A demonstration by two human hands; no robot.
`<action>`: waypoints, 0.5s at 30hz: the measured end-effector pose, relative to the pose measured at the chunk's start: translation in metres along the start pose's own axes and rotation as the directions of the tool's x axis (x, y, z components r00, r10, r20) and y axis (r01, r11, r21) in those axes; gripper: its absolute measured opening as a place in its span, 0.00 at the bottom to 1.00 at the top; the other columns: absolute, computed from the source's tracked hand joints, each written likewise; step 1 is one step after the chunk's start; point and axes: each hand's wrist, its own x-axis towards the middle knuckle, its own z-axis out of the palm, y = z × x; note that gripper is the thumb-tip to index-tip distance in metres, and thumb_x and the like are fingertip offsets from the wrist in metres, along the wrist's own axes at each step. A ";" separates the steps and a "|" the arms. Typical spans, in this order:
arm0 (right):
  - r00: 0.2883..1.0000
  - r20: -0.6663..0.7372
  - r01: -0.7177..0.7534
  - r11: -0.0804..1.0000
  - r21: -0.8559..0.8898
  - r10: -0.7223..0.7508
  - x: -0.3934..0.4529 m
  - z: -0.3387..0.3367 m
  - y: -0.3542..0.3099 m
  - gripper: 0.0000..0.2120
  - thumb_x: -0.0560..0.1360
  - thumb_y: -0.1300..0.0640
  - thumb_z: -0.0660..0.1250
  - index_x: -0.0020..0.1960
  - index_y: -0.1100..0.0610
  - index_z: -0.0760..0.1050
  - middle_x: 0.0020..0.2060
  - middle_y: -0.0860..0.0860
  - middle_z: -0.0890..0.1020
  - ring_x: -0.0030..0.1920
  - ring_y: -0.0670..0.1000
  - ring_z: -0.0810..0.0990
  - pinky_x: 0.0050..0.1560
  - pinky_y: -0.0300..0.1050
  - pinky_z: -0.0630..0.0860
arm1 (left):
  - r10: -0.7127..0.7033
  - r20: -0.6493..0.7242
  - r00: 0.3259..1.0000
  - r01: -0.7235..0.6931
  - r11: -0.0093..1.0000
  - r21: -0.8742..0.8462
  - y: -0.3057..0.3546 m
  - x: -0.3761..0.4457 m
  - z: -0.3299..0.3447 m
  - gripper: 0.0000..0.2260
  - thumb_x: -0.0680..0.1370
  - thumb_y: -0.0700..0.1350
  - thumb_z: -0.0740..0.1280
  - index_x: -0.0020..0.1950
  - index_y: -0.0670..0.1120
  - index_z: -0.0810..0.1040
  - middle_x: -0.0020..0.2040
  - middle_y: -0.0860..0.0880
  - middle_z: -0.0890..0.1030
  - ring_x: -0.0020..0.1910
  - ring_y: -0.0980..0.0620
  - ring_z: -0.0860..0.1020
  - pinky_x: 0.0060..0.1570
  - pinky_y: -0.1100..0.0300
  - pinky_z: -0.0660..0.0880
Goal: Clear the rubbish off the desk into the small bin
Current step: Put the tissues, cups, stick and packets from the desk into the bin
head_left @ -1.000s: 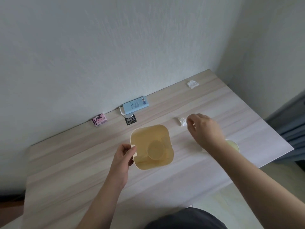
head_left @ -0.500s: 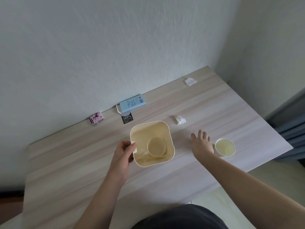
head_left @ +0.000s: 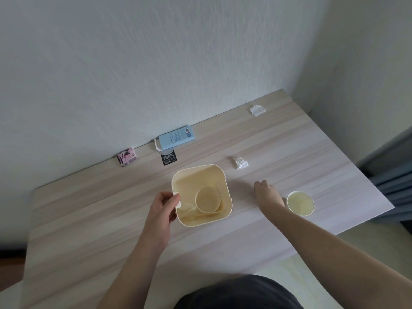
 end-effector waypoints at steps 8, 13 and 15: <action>0.974 -0.225 0.092 0.923 0.374 -0.006 0.049 -0.052 -0.019 0.08 0.77 0.63 0.63 0.51 0.63 0.79 0.57 0.58 0.75 0.48 0.61 0.79 0.45 0.46 0.73 | -0.005 -0.053 0.999 0.002 0.999 -0.048 0.007 0.002 -0.004 0.11 0.71 0.49 0.68 0.47 0.44 0.73 0.28 0.55 0.74 0.28 0.56 0.70 0.34 0.58 0.66; 0.978 -0.204 0.120 0.931 0.345 -0.051 0.080 -0.063 -0.028 0.06 0.74 0.62 0.67 0.47 0.62 0.83 0.58 0.57 0.75 0.54 0.57 0.76 0.46 0.40 0.67 | -0.011 -0.102 0.995 0.004 0.998 -0.064 0.005 0.003 -0.013 0.11 0.70 0.49 0.68 0.45 0.44 0.73 0.27 0.55 0.72 0.27 0.56 0.68 0.35 0.57 0.64; 0.979 -0.187 0.141 0.934 0.329 -0.082 0.090 -0.060 -0.031 0.05 0.74 0.60 0.69 0.48 0.59 0.83 0.62 0.56 0.74 0.61 0.57 0.72 0.52 0.42 0.68 | -0.009 -0.123 0.992 0.000 0.997 -0.074 0.003 0.003 -0.016 0.10 0.70 0.49 0.69 0.44 0.45 0.73 0.27 0.55 0.71 0.27 0.57 0.66 0.34 0.58 0.63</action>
